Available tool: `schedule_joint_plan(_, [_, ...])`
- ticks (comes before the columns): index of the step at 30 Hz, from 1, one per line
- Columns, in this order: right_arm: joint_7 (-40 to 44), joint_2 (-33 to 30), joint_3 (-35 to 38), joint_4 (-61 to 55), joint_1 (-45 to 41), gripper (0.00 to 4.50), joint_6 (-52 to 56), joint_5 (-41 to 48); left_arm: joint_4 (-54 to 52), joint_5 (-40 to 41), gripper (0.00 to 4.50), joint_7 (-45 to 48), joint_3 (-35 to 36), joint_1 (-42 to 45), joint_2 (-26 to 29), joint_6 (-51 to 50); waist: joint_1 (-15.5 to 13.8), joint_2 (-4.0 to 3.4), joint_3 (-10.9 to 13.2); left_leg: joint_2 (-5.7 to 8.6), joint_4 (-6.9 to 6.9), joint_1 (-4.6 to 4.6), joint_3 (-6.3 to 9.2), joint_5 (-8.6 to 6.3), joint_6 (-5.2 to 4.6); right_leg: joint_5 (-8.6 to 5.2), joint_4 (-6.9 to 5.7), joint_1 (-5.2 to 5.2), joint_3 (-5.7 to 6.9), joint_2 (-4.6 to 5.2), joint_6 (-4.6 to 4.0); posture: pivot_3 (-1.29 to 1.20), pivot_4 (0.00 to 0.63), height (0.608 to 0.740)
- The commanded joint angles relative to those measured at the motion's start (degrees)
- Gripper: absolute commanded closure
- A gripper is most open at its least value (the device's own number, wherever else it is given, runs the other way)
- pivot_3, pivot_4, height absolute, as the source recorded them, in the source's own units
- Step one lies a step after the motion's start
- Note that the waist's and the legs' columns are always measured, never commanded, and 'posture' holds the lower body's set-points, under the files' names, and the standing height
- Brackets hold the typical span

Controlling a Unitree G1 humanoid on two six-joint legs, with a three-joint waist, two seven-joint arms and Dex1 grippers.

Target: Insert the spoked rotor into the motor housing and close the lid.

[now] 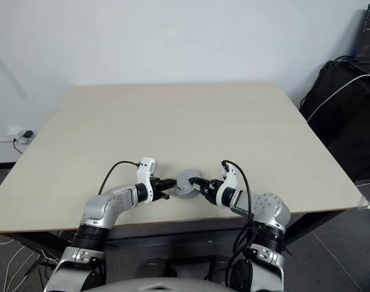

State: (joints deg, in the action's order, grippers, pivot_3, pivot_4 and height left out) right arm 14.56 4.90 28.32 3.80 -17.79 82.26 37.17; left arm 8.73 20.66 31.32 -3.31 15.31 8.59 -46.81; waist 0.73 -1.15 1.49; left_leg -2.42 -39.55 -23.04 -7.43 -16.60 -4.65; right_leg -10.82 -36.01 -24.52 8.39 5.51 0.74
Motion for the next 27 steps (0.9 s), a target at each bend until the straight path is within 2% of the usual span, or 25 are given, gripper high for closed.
schedule_joint_plan(1, [1.11,1.08,-2.41,-1.9,-1.27,2.52,-0.24,2.43,-0.36,0.27,4.5,1.14,-3.21,-0.44,-1.46,-0.92,0.09,-0.05,-0.04,0.0,0.0,0.0,-0.01,0.0,0.0,0.0,0.0,0.0,-0.01,0.0,0.0,0.0,0.0,0.74])
schedule_joint_plan(4, [1.0,0.71,-2.63,-1.93,-1.11,3.25,-0.21,2.48,-0.33,0.08,4.5,1.24,-3.13,-0.47,-1.57,-0.91,0.01,-0.05,-0.03,0.0,0.0,0.05,-0.01,0.0,0.0,0.0,0.01,0.01,0.0,0.01,0.0,0.0,0.0,0.74])
schedule_joint_plan(15, [0.33,-0.32,-3.41,-2.45,0.98,3.25,0.48,1.94,-1.87,0.51,4.5,0.69,-1.94,-1.03,-2.31,0.62,-0.09,-0.07,-0.05,0.02,0.0,0.06,0.0,-0.01,-0.02,0.0,0.02,0.02,-0.01,0.03,0.0,0.0,0.0,0.74])
schedule_joint_plan(19, [-0.31,1.23,-1.49,-3.83,1.76,3.25,0.28,3.33,-8.35,2.08,4.5,-3.39,3.05,-4.0,-6.25,8.71,-0.04,-0.07,-0.01,0.02,0.03,-0.01,-0.02,-0.02,-0.03,0.0,0.04,-0.03,-0.05,0.06,0.0,0.0,0.0,0.74])
schedule_joint_plan(23, [-1.4,2.58,0.89,-4.49,2.48,3.25,-0.31,4.87,-16.79,7.9,4.5,-8.07,10.72,-8.86,-12.23,12.5,0.05,0.03,0.06,-0.01,0.02,-0.52,0.03,0.02,0.03,0.04,0.03,-0.25,-0.14,0.05,0.0,0.0,0.0,0.74])
schedule_joint_plan(27, [-2.29,3.76,2.35,-4.88,2.74,3.25,-0.62,6.55,-22.74,18.96,4.5,-9.54,15.16,-15.59,-15.19,8.36,0.7,-0.05,0.08,-0.14,0.09,-0.47,0.03,0.09,-0.06,-0.01,0.02,-0.26,-0.1,-0.08,-0.03,0.0,0.0,0.74])
